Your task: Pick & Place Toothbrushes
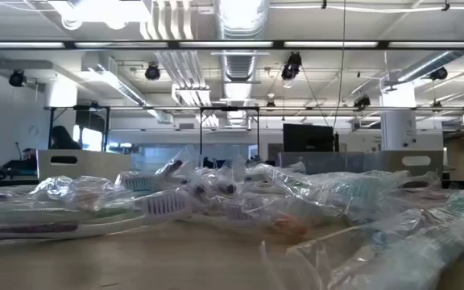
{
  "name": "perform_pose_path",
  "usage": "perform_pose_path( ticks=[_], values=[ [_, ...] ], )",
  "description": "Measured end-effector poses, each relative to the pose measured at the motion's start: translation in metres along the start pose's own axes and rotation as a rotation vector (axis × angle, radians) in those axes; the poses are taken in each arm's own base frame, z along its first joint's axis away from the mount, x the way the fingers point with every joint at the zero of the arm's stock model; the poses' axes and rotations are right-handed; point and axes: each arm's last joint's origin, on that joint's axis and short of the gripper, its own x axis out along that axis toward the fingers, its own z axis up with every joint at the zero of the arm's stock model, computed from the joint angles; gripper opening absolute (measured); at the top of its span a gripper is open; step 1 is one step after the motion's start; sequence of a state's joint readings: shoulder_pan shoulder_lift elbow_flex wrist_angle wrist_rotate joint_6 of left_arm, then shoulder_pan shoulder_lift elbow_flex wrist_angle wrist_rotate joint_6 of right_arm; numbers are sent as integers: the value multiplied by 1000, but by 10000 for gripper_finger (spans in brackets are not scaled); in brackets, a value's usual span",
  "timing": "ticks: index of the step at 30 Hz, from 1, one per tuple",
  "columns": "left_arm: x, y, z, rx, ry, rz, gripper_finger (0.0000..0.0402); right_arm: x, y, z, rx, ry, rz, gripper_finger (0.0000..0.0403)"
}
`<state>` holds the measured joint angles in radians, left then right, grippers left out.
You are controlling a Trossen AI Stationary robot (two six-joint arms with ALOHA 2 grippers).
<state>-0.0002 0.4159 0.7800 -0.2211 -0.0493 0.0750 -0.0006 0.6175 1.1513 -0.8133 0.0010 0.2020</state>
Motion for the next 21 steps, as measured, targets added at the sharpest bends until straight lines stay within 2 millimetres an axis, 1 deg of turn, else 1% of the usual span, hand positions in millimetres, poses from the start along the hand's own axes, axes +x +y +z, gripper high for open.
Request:
perform_pose_path(
  ticks=[5, 21],
  values=[
    [0, 0, 0, 0, 0, -1, 42, 0, 0, 0, 0, 0, 0, 192],
    [0, 0, 0, 0, 0, 0, 42, 0, 0, 0, 0, 0, 0, 144]
  ],
)
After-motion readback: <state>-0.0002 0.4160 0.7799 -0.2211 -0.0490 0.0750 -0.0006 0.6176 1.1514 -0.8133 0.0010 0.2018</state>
